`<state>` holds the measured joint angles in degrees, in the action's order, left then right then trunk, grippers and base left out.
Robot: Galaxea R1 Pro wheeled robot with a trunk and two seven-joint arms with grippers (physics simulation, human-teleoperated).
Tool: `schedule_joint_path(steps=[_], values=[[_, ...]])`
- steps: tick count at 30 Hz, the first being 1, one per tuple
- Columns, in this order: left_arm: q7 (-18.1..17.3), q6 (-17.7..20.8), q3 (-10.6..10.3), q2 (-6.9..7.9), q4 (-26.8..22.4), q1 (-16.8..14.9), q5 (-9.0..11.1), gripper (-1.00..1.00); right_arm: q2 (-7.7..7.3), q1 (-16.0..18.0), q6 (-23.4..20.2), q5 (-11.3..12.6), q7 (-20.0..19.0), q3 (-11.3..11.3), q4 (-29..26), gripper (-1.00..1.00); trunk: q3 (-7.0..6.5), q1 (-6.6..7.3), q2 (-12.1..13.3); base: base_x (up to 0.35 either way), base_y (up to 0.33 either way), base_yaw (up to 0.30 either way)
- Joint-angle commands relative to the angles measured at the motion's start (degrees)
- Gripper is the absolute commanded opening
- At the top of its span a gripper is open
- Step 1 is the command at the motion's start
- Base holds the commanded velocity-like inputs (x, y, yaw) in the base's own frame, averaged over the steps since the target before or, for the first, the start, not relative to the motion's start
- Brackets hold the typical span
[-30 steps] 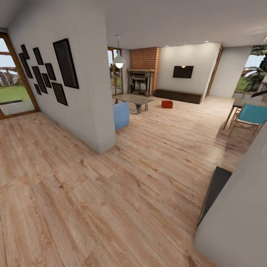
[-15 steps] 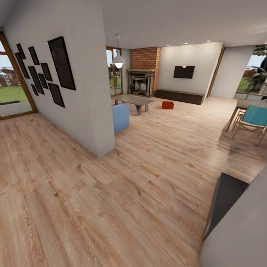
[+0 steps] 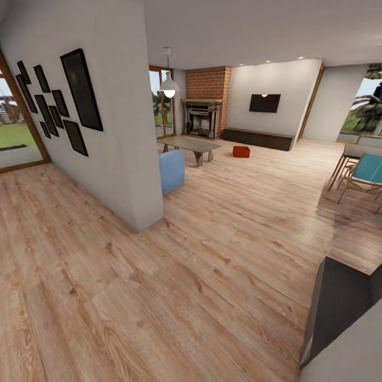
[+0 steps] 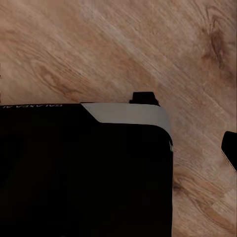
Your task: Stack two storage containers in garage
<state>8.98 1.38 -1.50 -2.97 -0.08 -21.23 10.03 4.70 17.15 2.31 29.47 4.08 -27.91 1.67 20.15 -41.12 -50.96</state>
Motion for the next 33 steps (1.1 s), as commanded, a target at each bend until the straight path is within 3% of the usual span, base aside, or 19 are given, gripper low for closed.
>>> schedule_joint_path(steps=[1,33], values=[[0.19,0.13,-0.18,-0.01,-0.01,-0.04,0.43,1.0,0.05,0.07,0.24,0.46,0.05,-0.48,0.18,1.0,0.06,-0.04,-0.04,0.323,0.0,0.0],[0.16,0.2,-0.18,-0.01,-0.01,-0.04,0.43,1.0,0.05,0.07,0.33,0.41,0.05,-0.47,0.18,1.0,0.06,-0.04,-0.04,0.323,0.0,0.0]])
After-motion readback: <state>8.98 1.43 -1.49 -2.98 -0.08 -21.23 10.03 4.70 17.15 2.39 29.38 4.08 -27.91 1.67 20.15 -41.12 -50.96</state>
